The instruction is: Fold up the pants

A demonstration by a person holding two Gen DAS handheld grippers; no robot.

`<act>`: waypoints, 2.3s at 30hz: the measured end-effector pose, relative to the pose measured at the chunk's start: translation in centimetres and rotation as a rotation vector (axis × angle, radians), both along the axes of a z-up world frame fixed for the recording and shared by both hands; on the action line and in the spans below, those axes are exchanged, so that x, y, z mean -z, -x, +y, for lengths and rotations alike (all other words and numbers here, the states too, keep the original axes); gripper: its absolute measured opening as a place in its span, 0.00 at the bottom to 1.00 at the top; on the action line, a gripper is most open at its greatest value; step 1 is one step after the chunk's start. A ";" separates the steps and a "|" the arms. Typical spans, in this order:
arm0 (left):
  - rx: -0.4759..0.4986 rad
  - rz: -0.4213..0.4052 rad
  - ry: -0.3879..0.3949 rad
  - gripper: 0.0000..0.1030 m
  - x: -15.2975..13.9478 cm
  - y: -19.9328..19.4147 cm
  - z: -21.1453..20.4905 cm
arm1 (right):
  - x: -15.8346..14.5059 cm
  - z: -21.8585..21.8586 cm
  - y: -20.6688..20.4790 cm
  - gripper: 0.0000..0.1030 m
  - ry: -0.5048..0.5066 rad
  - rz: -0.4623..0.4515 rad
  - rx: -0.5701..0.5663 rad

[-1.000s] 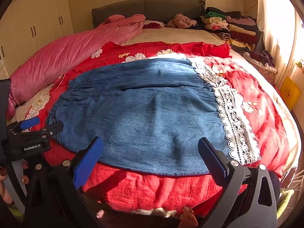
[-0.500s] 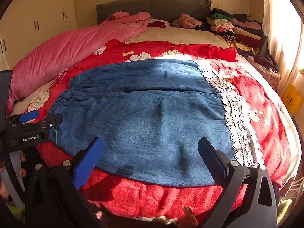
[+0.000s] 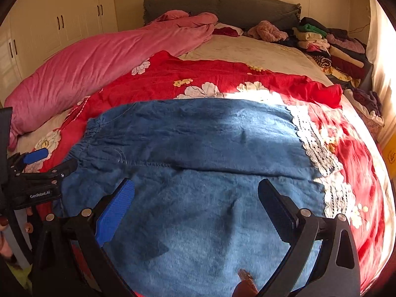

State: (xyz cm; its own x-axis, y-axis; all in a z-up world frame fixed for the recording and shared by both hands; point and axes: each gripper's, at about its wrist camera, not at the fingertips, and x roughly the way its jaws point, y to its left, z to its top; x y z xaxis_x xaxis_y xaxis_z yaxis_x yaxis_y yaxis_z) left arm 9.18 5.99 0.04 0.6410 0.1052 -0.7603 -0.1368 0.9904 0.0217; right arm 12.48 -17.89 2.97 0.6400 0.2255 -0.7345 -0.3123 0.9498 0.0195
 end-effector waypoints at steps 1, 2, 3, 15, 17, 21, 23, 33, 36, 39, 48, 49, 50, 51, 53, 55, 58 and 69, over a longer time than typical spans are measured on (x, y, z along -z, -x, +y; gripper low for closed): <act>-0.005 0.003 -0.002 0.91 0.1 -0.5 0.2 | 0.0 0.4 -1.0 0.96 0.010 0.000 -0.002; -0.008 0.006 -0.003 0.91 0.1 -1.0 0.5 | 0.1 0.8 -2.0 0.96 0.022 0.000 -0.013; -0.011 0.006 -0.009 0.91 0.2 -1.5 0.8 | 0.2 1.3 -3.0 0.96 0.033 -0.002 -0.030; -0.012 0.050 -0.032 0.91 1.9 -7.6 2.8 | 2.3 6.3 -12.1 0.96 0.142 0.018 -0.151; -0.006 0.065 -0.036 0.91 2.5 -8.6 2.9 | 2.7 6.9 -13.4 0.96 0.153 0.025 -0.169; -0.008 0.074 -0.047 0.91 3.2 -10.0 3.5 | 3.4 7.9 -15.9 0.96 0.173 0.037 -0.213; -0.008 0.079 -0.042 0.91 3.5 -10.5 3.9 | 3.7 8.2 -17.0 0.96 0.169 0.050 -0.225; 0.006 0.088 -0.027 0.91 4.2 -11.5 4.5 | 5.7 10.8 -20.3 0.96 0.263 0.058 -0.320; 0.019 0.088 -0.013 0.91 4.3 -11.6 4.6 | 6.5 11.8 -20.8 0.96 0.300 0.057 -0.355; 0.027 0.090 0.004 0.91 4.3 -11.8 4.7 | 7.5 12.5 -21.2 0.94 0.322 0.073 -0.377; 0.086 0.084 0.054 0.45 4.0 -11.7 4.6 | 7.2 12.8 -19.3 0.06 0.178 0.088 -0.476; 0.091 0.076 0.058 0.38 3.9 -11.6 4.6 | 6.9 12.5 -19.0 0.00 0.150 0.087 -0.481; 0.100 0.060 0.079 0.35 3.6 -11.3 4.8 | 6.6 12.2 -18.5 0.00 0.133 0.075 -0.478; 0.103 0.048 0.090 0.33 3.2 -11.1 5.0 | 6.3 11.9 -18.1 0.00 0.119 0.068 -0.477; 0.113 0.030 0.102 0.30 2.7 -10.7 5.1 | 5.7 11.1 -17.0 0.00 0.089 0.055 -0.473; 0.125 0.010 0.105 0.28 2.2 -10.3 5.1 | 5.1 10.3 -15.9 0.00 0.060 0.042 -0.470; 0.141 -0.022 0.101 0.27 1.4 -9.3 5.1 | 3.9 8.8 -14.0 0.00 0.010 0.023 -0.461; 0.285 -0.173 0.117 0.27 -2.2 -0.9 3.8 | 0.4 3.6 -4.3 0.00 -0.091 -0.038 -0.478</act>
